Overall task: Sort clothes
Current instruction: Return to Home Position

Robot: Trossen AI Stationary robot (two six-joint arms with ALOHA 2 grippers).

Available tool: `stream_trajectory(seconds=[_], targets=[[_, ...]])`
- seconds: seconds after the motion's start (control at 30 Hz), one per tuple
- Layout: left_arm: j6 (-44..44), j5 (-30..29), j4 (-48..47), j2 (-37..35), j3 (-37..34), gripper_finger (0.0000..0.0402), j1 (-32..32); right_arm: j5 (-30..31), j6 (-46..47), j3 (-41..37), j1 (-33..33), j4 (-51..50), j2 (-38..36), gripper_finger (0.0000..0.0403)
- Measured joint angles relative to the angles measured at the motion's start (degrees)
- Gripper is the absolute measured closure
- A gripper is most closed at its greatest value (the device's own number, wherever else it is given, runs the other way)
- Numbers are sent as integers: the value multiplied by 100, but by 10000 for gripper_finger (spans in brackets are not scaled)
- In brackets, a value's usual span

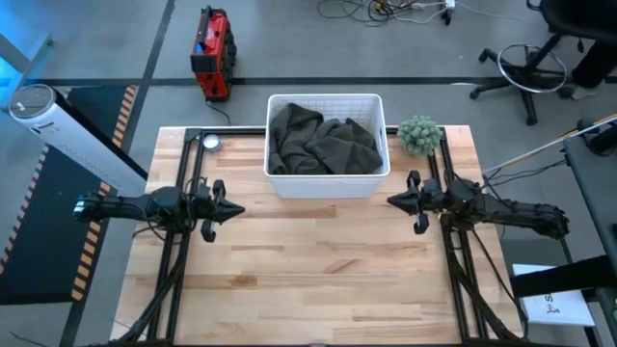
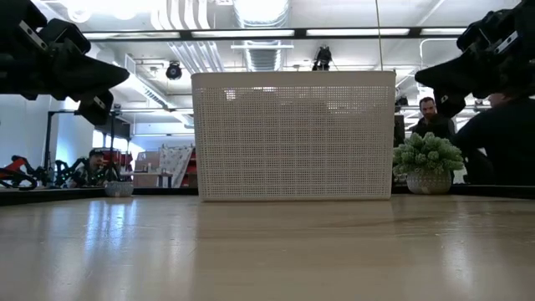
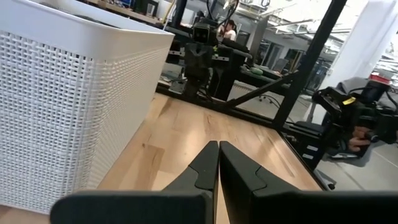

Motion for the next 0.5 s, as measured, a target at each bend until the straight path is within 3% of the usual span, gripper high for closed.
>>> stream_trajectory(seconds=[0.33, 0.5], targets=[[35, -78, -4, 13, 4, 402, 0, 882, -360, -7, 730, 304, 449, 403], [134, -86, -7, 14, 4, 402, 0, 902, -404, -9, 773, 237, 388, 403]])
